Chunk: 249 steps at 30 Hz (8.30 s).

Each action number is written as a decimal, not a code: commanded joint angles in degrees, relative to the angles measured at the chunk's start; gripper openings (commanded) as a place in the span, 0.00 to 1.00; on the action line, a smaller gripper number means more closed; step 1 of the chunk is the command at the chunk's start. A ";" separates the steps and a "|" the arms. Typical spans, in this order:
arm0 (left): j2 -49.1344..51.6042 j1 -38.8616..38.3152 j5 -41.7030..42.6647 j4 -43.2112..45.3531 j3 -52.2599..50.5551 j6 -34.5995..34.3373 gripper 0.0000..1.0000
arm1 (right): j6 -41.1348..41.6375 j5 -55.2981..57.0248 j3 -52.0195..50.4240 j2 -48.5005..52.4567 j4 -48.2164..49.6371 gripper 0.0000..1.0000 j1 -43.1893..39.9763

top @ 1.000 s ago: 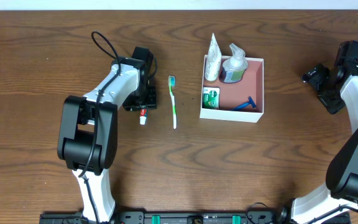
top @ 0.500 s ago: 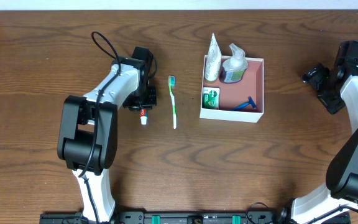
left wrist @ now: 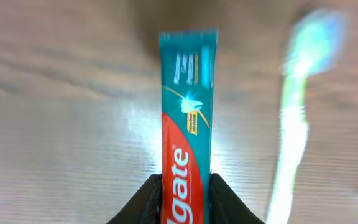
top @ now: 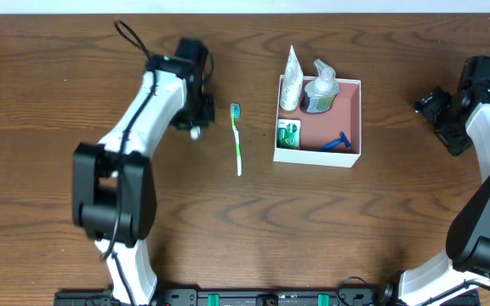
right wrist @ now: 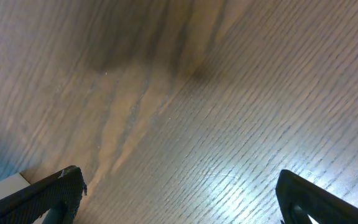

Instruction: Pack container

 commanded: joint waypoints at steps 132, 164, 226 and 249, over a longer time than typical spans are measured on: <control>10.19 -10.67 -0.90 7.52 -4.83 -10.88 0.52 | 0.81 0.61 -0.04 0.28 -0.04 0.99 0.02; 8.79 -10.49 -0.85 4.50 0.68 -6.27 0.06 | 0.81 0.61 -0.04 0.28 -0.04 0.99 0.02; -17.22 -27.71 -12.31 1.20 12.17 24.30 0.73 | 0.79 0.61 -0.04 0.28 -0.04 0.99 0.02; -40.68 -24.28 -11.72 -15.85 12.15 19.06 0.98 | 0.81 0.61 -0.04 0.28 -0.04 0.99 0.02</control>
